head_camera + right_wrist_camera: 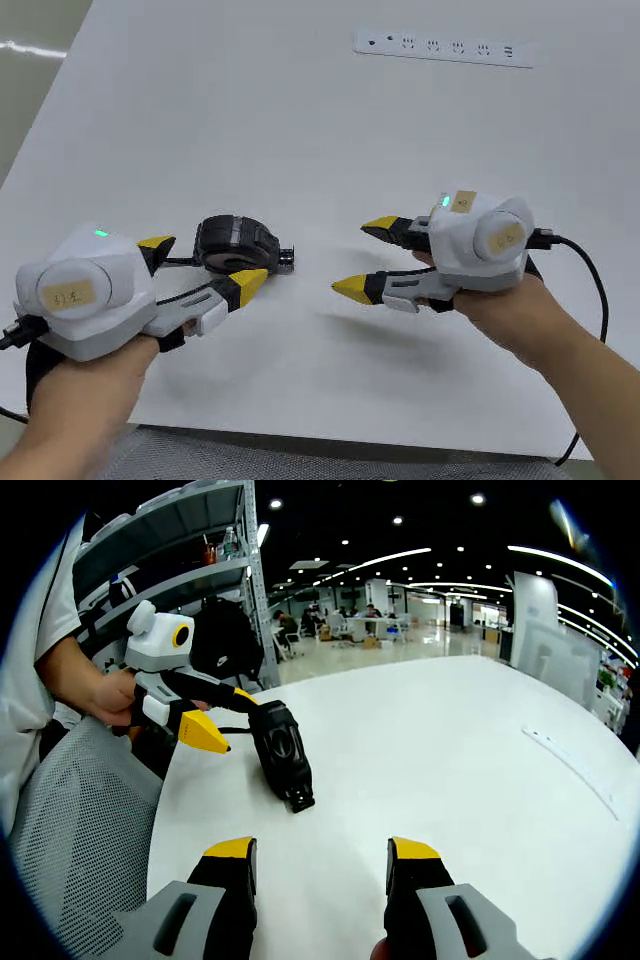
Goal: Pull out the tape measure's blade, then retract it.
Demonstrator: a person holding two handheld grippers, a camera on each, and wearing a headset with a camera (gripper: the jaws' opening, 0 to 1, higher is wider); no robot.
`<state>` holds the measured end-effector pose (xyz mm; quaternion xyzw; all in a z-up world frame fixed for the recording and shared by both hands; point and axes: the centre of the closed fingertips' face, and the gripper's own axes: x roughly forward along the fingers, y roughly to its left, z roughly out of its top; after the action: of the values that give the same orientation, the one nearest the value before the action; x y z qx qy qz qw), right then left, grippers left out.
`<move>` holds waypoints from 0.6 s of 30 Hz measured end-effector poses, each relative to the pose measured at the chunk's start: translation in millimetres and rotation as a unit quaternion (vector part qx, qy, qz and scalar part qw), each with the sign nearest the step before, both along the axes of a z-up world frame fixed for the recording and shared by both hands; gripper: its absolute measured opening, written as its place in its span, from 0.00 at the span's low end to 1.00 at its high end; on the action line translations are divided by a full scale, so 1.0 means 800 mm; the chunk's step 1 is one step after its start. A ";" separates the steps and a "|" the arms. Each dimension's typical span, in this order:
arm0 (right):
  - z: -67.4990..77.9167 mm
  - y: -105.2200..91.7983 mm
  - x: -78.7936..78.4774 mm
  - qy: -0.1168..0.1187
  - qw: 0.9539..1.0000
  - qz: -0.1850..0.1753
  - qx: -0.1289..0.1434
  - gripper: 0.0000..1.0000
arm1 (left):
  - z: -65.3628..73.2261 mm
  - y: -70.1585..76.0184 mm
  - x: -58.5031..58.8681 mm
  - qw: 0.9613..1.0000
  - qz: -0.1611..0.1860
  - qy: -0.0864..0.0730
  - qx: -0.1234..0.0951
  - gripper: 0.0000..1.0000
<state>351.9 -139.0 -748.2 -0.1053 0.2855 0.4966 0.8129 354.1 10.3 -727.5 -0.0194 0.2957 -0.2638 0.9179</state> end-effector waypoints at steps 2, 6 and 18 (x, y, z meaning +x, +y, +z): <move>0.002 -0.012 -0.002 -0.005 1.000 -0.008 -0.005 0.50 | 0.002 0.002 -0.004 1.000 -0.008 -0.001 0.001 0.71; 0.006 -0.029 -0.012 -0.003 1.000 -0.023 -0.008 0.54 | 0.002 0.005 -0.011 1.000 -0.021 0.000 0.003 0.72; 0.007 -0.084 -0.053 0.001 0.998 -0.059 -0.027 0.63 | 0.000 0.021 -0.036 0.998 -0.061 -0.004 0.009 0.76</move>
<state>309.3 -206.5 -743.0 -0.1093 0.3054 0.4405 0.8371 325.0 27.2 -727.4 0.0080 0.2947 -0.3163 0.9017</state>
